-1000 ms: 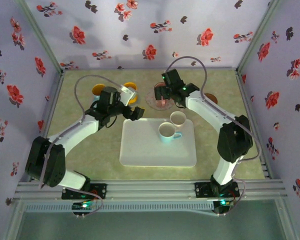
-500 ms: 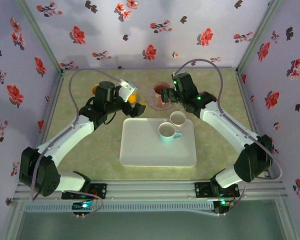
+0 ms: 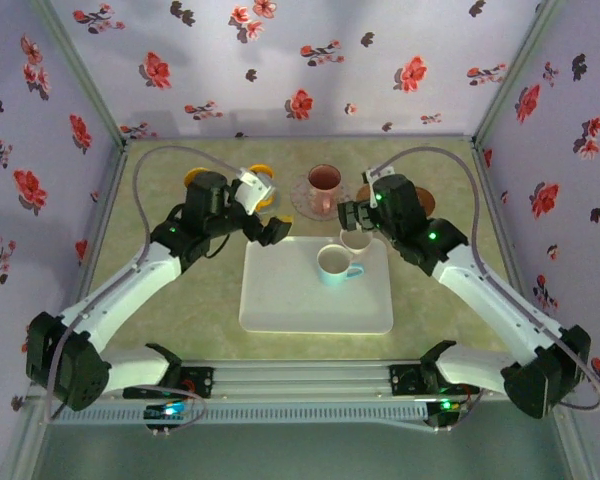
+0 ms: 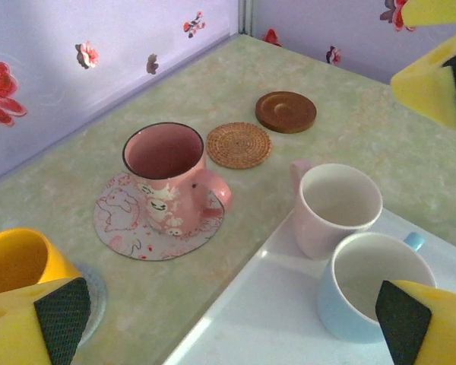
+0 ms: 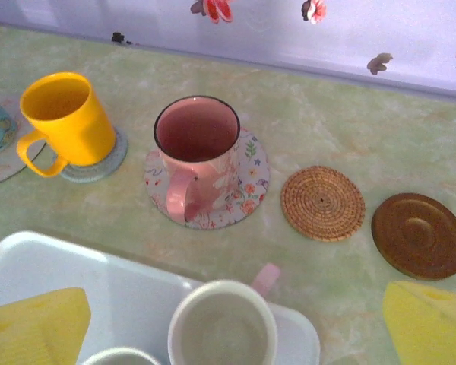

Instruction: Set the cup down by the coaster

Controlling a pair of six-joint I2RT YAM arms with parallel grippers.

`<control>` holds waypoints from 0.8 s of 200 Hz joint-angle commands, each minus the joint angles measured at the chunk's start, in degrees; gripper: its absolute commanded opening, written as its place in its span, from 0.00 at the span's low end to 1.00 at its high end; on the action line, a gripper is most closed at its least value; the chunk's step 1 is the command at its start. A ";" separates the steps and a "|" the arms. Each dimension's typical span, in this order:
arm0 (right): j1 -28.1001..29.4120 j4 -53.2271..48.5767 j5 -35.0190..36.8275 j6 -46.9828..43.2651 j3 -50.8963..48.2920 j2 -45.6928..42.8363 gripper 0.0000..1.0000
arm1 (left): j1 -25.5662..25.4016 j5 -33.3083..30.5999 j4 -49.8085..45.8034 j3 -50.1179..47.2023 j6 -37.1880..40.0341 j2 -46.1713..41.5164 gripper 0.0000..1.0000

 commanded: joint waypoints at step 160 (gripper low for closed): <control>2.23 -3.81 -11.37 11.58 -16.60 -10.67 1.00 | -2.14 1.81 -1.73 -10.16 -1.76 -3.97 1.00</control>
